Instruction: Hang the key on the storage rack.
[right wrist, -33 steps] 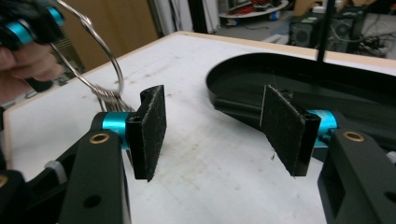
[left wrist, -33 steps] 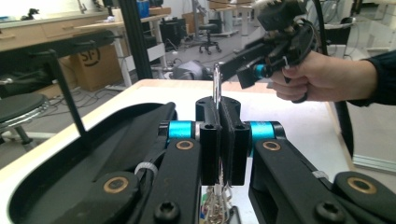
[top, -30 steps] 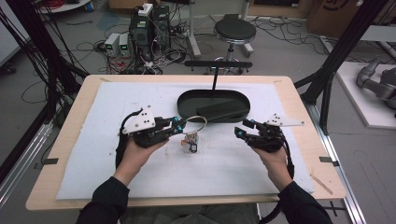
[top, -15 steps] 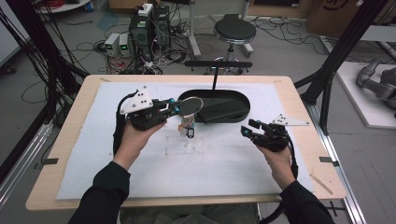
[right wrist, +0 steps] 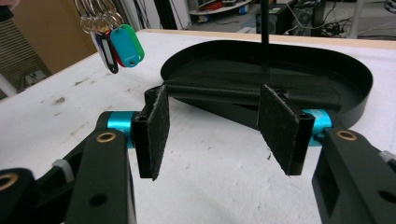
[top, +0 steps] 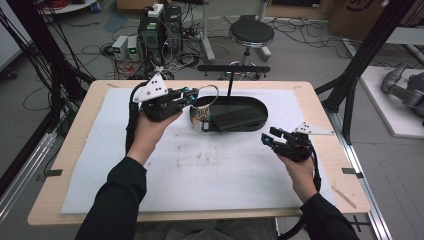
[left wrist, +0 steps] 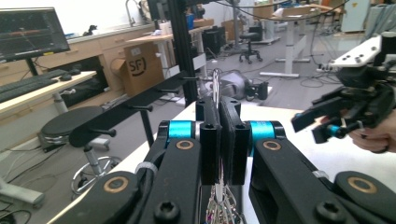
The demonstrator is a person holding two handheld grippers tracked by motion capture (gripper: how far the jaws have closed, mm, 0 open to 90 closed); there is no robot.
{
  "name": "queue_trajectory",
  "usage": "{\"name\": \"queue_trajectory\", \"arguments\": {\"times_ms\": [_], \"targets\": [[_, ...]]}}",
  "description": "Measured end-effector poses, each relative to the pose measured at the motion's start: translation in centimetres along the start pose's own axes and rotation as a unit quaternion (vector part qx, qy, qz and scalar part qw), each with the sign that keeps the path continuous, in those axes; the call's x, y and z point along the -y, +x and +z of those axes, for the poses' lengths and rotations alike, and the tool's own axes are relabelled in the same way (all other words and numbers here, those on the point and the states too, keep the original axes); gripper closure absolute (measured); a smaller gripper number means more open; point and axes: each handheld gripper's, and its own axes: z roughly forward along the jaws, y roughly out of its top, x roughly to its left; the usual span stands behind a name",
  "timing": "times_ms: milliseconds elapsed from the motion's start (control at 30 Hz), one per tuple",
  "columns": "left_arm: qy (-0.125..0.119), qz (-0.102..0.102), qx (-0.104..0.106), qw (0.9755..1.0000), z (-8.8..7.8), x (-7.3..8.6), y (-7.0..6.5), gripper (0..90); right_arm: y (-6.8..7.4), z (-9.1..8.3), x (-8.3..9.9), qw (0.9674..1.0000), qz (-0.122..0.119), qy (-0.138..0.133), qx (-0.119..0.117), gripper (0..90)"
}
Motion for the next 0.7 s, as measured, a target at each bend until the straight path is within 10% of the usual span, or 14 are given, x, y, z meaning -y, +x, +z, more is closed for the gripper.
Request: {"name": "queue_trajectory", "arguments": {"times_ms": [700], "targets": [[0.009,-0.02,-0.04,0.9989,3.8,0.7,3.5,86.5,-1.1,-0.9,0.1,0.9992,0.012,-0.013,0.035,42.7]]}}
